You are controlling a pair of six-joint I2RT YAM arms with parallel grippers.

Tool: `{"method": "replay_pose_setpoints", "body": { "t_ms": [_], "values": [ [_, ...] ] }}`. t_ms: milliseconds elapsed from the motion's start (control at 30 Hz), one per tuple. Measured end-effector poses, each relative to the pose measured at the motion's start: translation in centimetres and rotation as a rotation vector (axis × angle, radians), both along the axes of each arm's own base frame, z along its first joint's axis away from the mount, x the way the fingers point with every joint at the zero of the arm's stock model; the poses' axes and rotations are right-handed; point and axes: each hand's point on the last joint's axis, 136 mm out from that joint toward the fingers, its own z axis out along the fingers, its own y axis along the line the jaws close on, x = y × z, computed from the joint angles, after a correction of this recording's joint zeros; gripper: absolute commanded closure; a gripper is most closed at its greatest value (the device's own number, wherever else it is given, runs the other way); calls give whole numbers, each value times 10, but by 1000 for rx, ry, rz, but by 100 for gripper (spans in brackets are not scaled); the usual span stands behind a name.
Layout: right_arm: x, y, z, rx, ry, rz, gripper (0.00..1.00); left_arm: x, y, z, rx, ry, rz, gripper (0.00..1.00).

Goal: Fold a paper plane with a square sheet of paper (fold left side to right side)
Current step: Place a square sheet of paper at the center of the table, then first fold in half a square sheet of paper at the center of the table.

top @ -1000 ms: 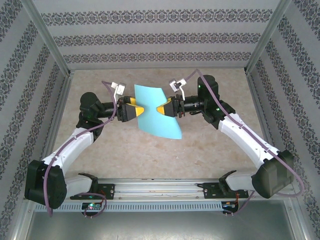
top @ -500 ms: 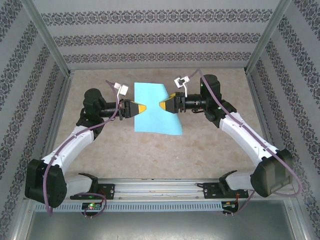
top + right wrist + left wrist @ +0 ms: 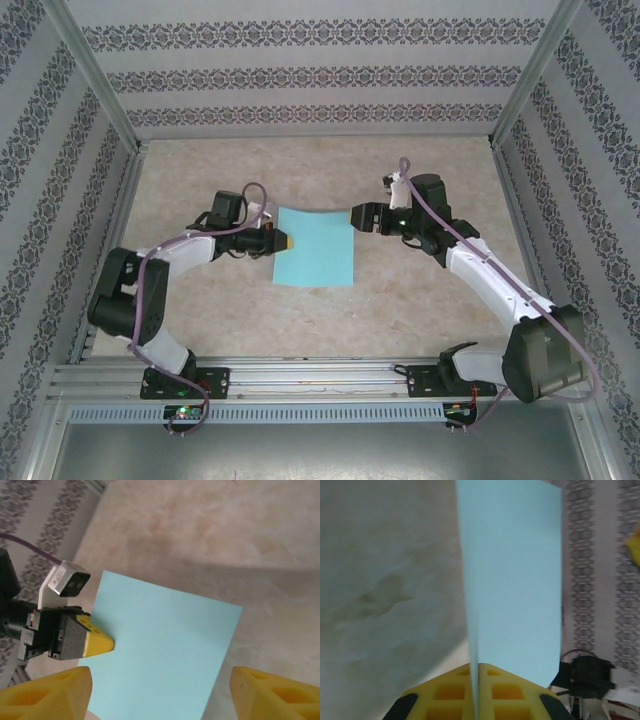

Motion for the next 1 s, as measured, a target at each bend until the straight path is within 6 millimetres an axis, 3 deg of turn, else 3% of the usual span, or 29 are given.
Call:
{"method": "replay_pose_setpoints", "body": {
  "t_ms": [100,200,433,567,733,1000],
  "values": [
    [-3,6,-26,-35,67,-23,41,-4,8,-35,82,70,10,99],
    [-5,18,-53,-57,140,-24,57,-6,14,-54,140,102,21,99],
    [-15,52,-129,-108,348,-5,87,-4,21,-66,198,107,43,97],
    [-19,62,-158,-133,426,-7,94,-6,22,-67,203,113,44,94],
    [-21,59,-179,-163,479,-27,95,-8,23,-67,206,123,43,85],
    [-20,57,-181,-186,477,-32,94,-7,14,-48,135,124,45,60]
  ]
}}
